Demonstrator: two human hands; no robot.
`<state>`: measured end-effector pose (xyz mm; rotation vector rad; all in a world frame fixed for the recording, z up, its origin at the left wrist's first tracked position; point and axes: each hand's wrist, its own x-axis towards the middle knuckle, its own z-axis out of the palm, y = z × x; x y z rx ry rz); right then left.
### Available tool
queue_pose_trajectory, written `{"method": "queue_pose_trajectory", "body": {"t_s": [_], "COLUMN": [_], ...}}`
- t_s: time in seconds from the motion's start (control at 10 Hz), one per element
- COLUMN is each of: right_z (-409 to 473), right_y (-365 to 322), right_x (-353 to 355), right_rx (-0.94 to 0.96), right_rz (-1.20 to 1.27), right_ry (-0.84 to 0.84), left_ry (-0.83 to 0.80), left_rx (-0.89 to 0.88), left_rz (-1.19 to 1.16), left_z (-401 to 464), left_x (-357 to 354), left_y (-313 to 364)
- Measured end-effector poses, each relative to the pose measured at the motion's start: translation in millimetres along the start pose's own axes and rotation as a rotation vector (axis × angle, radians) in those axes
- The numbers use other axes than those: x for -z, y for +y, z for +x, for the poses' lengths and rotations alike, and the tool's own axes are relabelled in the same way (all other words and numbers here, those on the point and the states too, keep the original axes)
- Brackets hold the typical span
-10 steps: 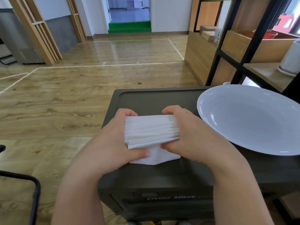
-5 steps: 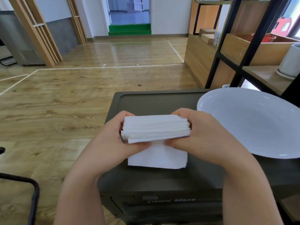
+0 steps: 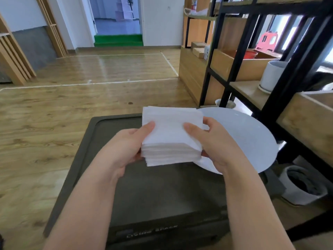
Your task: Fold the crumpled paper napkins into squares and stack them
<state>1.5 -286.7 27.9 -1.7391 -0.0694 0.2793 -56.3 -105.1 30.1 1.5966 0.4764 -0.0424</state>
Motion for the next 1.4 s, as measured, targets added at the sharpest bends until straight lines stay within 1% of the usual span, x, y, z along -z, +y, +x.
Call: {"method": "queue_pose_trajectory", "body": {"t_s": [0.1, 0.3, 0.4, 0.5, 0.6, 0.7, 0.8, 0.9, 1.1, 1.2, 1.3, 1.4], "right_z": [11.8, 30.5, 43.1, 54.4, 62.6, 68.5, 73.4, 76.4, 78.7, 78.1, 77.2, 68.7], "right_y": [-6.0, -1.7, 10.7, 23.6, 30.7, 32.3, 33.2, 33.8, 37.3, 34.4, 30.9, 18.5], "right_x": [38.9, 108.1, 125.9, 135.1, 137.5, 132.6, 127.1, 123.6, 121.1, 119.9, 122.3, 127.5], "right_rx": [-0.047, -0.145, -0.189, -0.209, -0.19, -0.164, -0.122, -0.106, -0.12, -0.13, -0.136, -0.091], "right_rz": [-0.053, -0.076, -0.159, -0.258, -0.396, -0.604, -0.727, -0.734, -0.759, -0.752, -0.774, -0.759], "right_ry": [0.092, 0.174, 0.211, 0.22, 0.232, 0.221, 0.253, 0.306, 0.312, 0.302, 0.291, 0.344], "left_ry": [-0.032, -0.152, -0.178, -0.164, -0.124, -0.069, -0.022, 0.005, 0.016, 0.005, 0.029, 0.096], "left_rx": [-0.009, 0.13, 0.147, 0.138, 0.12, 0.057, -0.009, -0.046, -0.11, -0.126, -0.134, -0.154], "left_rz": [0.056, 0.043, 0.051, 0.105, 0.233, 0.472, 0.654, 0.754, 0.859, 0.875, 0.834, 0.784], "left_z": [21.9, 60.6, 74.0, 84.8, 98.0, 110.2, 114.5, 114.6, 117.7, 114.9, 111.7, 109.9], "left_x": [-37.8, -111.6, -138.9, -157.1, -164.1, -163.5, -163.1, -162.6, -157.3, -155.7, -151.1, -141.0], "left_y": [23.8, 43.5, 41.0, 34.2, 24.5, 14.9, 9.5, 8.0, 0.5, 0.5, 6.4, 14.5]}}
